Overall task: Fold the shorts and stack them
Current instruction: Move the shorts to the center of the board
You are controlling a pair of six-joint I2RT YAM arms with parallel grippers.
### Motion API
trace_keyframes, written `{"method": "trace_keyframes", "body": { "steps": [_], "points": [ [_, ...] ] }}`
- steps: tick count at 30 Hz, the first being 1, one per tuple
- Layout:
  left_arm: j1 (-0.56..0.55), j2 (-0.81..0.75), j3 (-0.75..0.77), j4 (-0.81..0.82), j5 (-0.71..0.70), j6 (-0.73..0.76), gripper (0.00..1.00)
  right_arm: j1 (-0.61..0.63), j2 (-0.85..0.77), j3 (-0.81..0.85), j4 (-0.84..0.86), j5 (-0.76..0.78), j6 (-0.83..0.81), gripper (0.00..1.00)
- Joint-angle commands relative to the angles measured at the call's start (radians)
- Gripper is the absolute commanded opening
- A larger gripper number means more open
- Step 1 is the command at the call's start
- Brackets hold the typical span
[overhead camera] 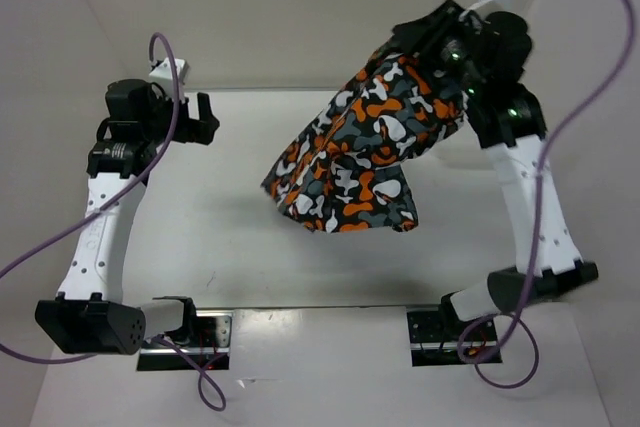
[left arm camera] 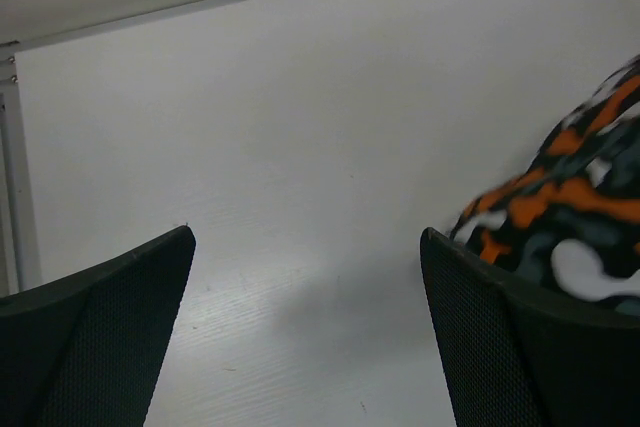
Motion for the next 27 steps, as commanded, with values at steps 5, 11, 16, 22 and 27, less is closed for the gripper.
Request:
{"method": "trace_keyframes", "body": {
  "steps": [5,11,16,22,27],
  "points": [
    [0.006,-0.002,0.016,-0.031,0.096,0.004,1.00,0.010,0.475,0.075,-0.210,-0.074,-0.031,0.76],
    [0.006,-0.057,-0.211,-0.066,0.116,0.004,1.00,0.010,0.218,-0.424,-0.009,0.053,0.017,0.67],
    [-0.072,-0.097,-0.412,-0.025,0.145,0.004,1.00,0.049,-0.029,-0.740,-0.036,0.148,0.035,0.29],
    [-0.219,-0.067,-0.534,0.037,0.060,0.004,1.00,0.049,-0.137,-0.972,-0.061,0.166,0.095,1.00],
    [-0.251,0.111,-0.546,0.130,0.071,0.004,1.00,0.049,0.005,-0.996,-0.005,0.117,0.095,1.00]
  ]
}}
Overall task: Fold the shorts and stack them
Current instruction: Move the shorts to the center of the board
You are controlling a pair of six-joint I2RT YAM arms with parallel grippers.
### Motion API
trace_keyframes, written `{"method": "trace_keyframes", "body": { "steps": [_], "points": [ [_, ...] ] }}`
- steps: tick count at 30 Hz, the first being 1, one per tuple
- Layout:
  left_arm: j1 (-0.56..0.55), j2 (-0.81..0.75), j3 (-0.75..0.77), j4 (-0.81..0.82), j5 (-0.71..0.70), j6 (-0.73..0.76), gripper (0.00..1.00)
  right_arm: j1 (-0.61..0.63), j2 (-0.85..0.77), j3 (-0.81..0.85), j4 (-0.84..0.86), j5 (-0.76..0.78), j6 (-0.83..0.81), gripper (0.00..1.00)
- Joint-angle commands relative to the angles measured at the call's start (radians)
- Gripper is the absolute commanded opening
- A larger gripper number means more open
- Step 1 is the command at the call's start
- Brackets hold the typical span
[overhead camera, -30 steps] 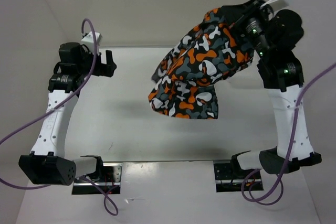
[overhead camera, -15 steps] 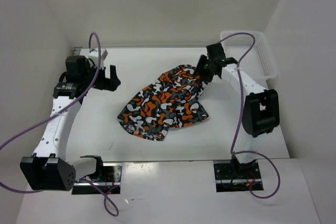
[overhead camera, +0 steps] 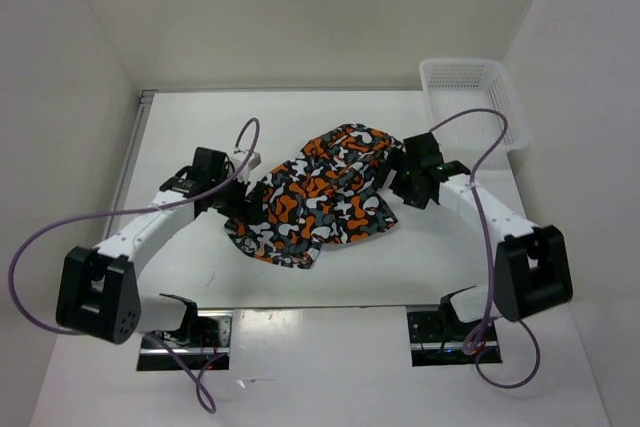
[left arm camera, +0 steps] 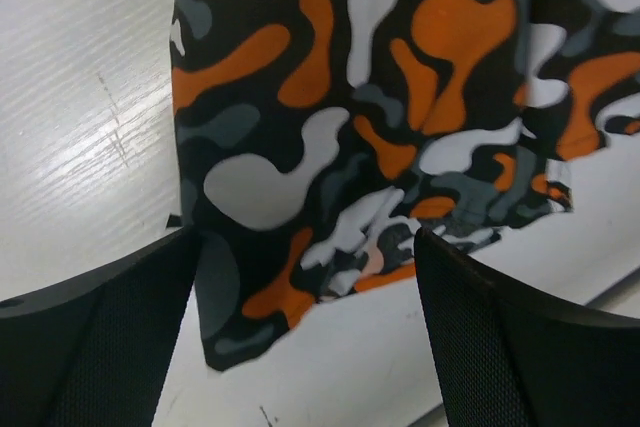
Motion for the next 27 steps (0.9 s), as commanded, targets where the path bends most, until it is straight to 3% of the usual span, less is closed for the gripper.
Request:
{"method": "trace_keyframes", "body": {
  "steps": [1,4,5,6,7,8,10,11,13,17,23,24,25,27],
  "points": [
    [-0.007,0.111,0.011,0.105,0.002,0.004,0.92,0.005,0.097,-0.017,0.059,-0.016,0.013,0.97],
    [-0.007,0.151,0.059,0.115,-0.024,0.004,0.64,0.028,0.169,-0.007,0.116,-0.027,0.022,0.87],
    [-0.007,0.164,0.092,0.125,-0.038,0.004,0.37,0.028,0.184,-0.019,0.130,-0.053,0.031,0.80],
    [-0.007,0.180,0.113,0.125,-0.048,0.004,0.21,0.028,0.222,-0.019,0.144,-0.071,0.044,0.77],
    [-0.007,0.196,0.136,0.134,-0.058,0.004,0.11,0.040,0.238,-0.019,0.171,-0.087,0.044,0.73],
    [-0.007,0.214,0.160,0.134,-0.058,0.004,0.03,0.051,0.252,-0.019,0.171,-0.087,0.057,0.56],
    [0.024,0.283,0.244,0.134,-0.047,0.004,0.00,0.092,0.273,-0.010,0.182,-0.087,0.067,0.33],
    [0.024,0.323,0.272,0.134,-0.047,0.004,0.00,0.106,0.273,-0.010,0.173,-0.076,0.067,0.14],
    [0.047,0.364,0.364,0.125,-0.076,0.004,0.00,0.144,0.257,-0.010,0.162,-0.088,0.067,0.00],
    [0.097,0.435,0.580,0.096,-0.085,0.004,0.00,0.270,0.203,0.001,0.124,-0.102,0.036,0.00],
    [0.154,0.542,0.864,0.040,-0.136,0.004,0.00,0.609,0.174,0.097,0.081,-0.133,-0.030,0.00],
    [0.166,0.552,0.918,0.031,-0.150,0.004,0.03,0.641,0.193,0.158,0.047,-0.133,-0.056,0.06],
    [0.167,0.562,0.941,0.013,-0.162,0.004,0.18,0.692,0.236,0.194,0.001,-0.093,-0.095,0.24],
    [0.186,0.563,0.978,-0.010,-0.171,0.004,0.82,0.723,0.250,0.240,-0.106,0.029,-0.110,0.90]
  ]
}}
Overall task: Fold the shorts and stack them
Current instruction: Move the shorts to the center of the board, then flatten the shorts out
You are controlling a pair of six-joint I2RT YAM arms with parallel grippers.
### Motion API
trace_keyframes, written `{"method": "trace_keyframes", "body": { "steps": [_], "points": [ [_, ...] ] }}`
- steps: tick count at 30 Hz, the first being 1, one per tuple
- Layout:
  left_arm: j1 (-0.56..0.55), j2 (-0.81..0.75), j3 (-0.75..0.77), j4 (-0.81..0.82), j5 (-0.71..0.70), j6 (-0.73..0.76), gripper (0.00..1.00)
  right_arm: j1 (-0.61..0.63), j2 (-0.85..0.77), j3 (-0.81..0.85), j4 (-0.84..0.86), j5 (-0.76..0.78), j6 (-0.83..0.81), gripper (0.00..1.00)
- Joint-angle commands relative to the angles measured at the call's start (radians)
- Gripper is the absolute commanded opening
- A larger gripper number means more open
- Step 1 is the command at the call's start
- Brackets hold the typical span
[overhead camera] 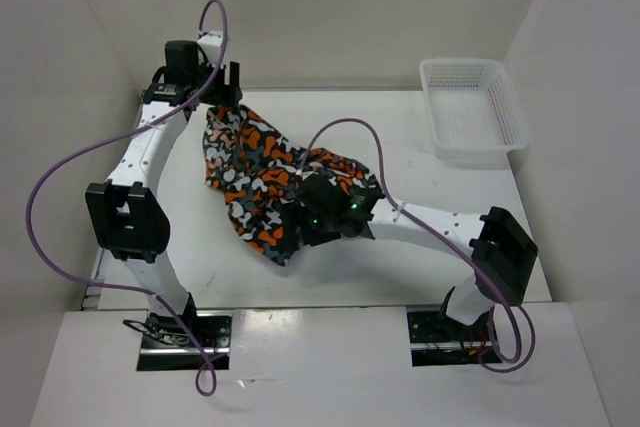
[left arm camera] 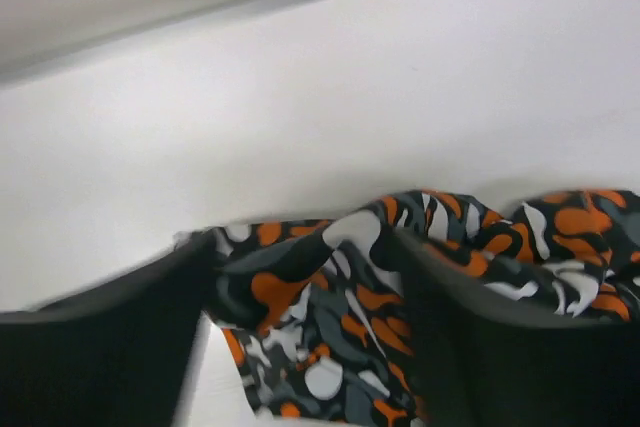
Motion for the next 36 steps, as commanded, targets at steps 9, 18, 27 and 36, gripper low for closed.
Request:
{"method": "trace_keyframes", "body": {
  "steps": [9,18,27,36],
  "points": [
    [0.030,-0.403,-0.335,-0.076,0.165,-0.003,0.94,-0.255,-0.329,-0.189,0.010,0.107,0.178,0.70],
    [-0.076,-0.827,-0.914,-0.114,0.353,-0.003,0.98,-0.406,-0.498,-0.352,0.035,0.084,0.327,1.00],
    [-0.249,-0.990,-1.168,-0.123,0.422,-0.003,1.00,-0.527,-0.351,-0.388,0.168,-0.071,0.317,0.85],
    [-0.366,-0.862,-1.244,0.070,0.379,-0.003,1.00,-0.527,-0.253,-0.411,0.233,-0.139,0.351,0.65]
  ]
}}
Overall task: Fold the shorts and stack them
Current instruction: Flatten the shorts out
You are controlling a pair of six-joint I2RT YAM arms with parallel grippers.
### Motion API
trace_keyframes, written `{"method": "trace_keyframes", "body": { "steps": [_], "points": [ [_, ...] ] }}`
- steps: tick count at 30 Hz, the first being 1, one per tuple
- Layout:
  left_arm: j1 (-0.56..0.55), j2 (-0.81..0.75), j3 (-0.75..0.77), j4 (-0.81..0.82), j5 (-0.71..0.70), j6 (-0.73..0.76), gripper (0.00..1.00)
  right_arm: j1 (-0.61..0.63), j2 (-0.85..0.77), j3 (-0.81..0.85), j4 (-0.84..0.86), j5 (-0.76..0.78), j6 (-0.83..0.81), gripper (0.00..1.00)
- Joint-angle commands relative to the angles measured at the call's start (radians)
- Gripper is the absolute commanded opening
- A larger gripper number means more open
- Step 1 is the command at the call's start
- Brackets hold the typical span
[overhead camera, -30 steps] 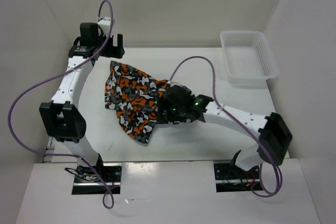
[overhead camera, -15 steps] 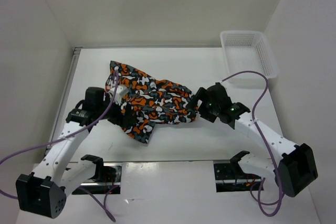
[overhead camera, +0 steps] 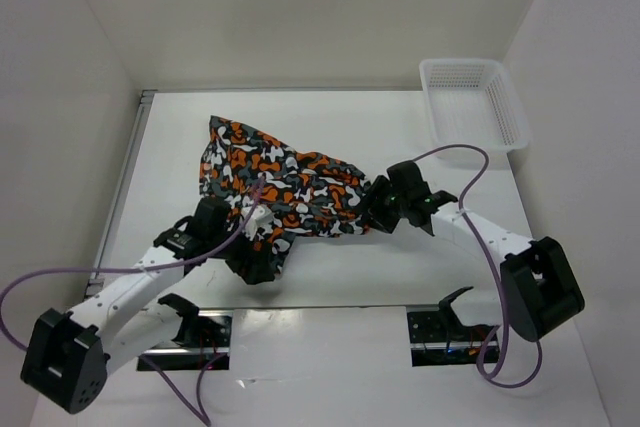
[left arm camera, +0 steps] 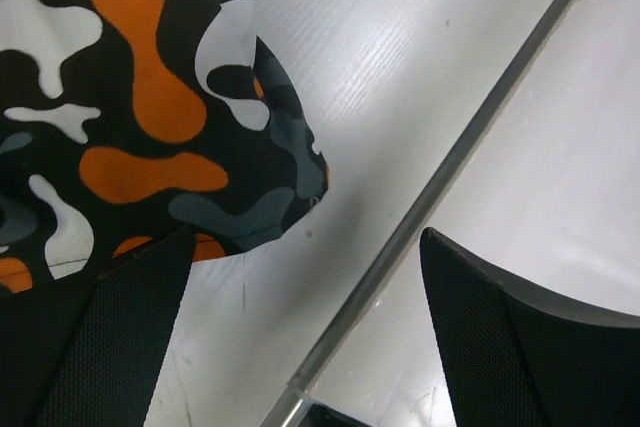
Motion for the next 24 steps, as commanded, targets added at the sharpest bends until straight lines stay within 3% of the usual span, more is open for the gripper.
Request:
{"method": "trace_keyframes", "body": {
  "steps": [1,7,9,11,12,15,20,24],
  "points": [
    [-0.034,0.093,0.039,0.108,-0.038,0.006,1.00,-0.007,0.028,-0.005,0.076,-0.035,0.016,0.62],
    [-0.057,0.320,0.117,0.213,-0.150,0.006,1.00,-0.007,0.041,0.022,0.055,-0.026,0.016,0.37],
    [-0.088,0.354,0.131,0.246,-0.184,0.006,0.94,-0.007,0.041,0.022,0.046,-0.016,0.016,0.30],
    [-0.097,0.393,0.157,0.235,-0.212,0.006,0.76,-0.007,0.041,0.022,0.036,-0.016,0.016,0.17],
    [-0.097,0.402,0.195,0.215,-0.254,0.006,0.47,-0.007,0.041,0.033,0.027,-0.016,0.016,0.11],
    [-0.097,0.402,0.287,0.096,-0.337,0.006,0.00,-0.007,0.041,0.073,-0.010,0.020,-0.005,0.00],
    [0.045,0.367,0.468,-0.050,-0.402,0.006,0.00,-0.069,0.062,0.236,-0.074,0.045,-0.085,0.00],
    [0.235,0.380,0.689,-0.099,-0.405,0.006,0.00,-0.274,0.174,0.447,-0.057,-0.058,-0.162,0.00]
  ]
}}
